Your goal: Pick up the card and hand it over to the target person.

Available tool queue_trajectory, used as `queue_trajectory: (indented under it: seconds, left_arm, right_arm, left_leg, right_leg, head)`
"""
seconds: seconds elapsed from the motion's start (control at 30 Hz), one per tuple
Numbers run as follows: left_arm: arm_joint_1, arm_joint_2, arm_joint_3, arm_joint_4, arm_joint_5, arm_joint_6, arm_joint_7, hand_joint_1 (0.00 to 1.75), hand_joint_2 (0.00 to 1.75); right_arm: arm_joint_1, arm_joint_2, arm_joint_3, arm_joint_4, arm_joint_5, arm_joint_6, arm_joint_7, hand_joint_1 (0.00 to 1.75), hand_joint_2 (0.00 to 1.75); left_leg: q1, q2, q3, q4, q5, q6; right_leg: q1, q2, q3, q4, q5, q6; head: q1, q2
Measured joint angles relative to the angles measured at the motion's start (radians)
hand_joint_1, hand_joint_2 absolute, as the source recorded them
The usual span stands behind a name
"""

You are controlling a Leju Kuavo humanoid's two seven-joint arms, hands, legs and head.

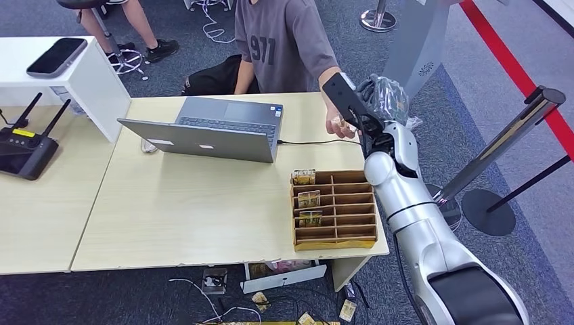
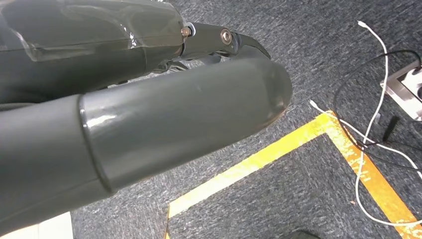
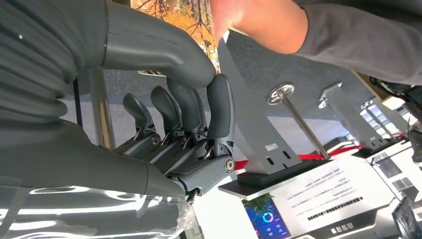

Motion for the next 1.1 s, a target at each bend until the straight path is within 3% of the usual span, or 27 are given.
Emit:
queue_trajectory:
  seconds: [0.07, 0.1, 0.77, 1.1]
  left_arm:
    - [-0.001, 0.001, 0.004, 0.000, 0.000, -0.002, 0.000, 0.00, 0.00]
    - [-0.001, 0.002, 0.007, 0.000, 0.000, -0.003, -0.001, 0.00, 0.00]
    - [0.009, 0.005, 0.050, 0.001, -0.009, 0.004, -0.012, 0.00, 0.00]
    - [0.025, 0.004, 0.077, 0.003, 0.001, 0.015, -0.023, 0.00, 0.00]
  right_arm:
    - [0.008, 0.002, 0.006, 0.001, 0.011, 0.009, -0.013, 0.05, 1.75]
    - [0.013, 0.004, 0.009, -0.003, 0.015, 0.013, -0.019, 0.01, 1.75]
    - [0.154, 0.006, 0.025, -0.323, 0.007, 0.053, -0.029, 0.00, 1.75]
    - [0.328, 0.013, -0.038, -0.636, -0.110, 0.004, -0.071, 0.00, 1.75]
  left_leg:
    - [0.000, -0.001, 0.000, 0.002, -0.001, 0.000]
    - [0.000, -0.001, 0.000, 0.003, -0.002, 0.000]
    - [0.000, -0.002, -0.002, 0.003, -0.003, 0.000]
    - [0.001, -0.004, -0.001, 0.002, -0.003, 0.000]
  right_leg:
    - [0.000, -0.001, 0.000, 0.001, -0.001, 0.000]
    - [0.000, -0.001, 0.000, 0.002, -0.002, 0.001]
    - [0.000, -0.001, -0.001, 0.003, -0.003, 0.000]
    - [0.001, -0.003, 0.000, 0.002, -0.003, 0.000]
  head:
    - [0.000, 0.000]
    - [0.000, 0.000]
    - [0.000, 0.000]
    - [0.000, 0.000]
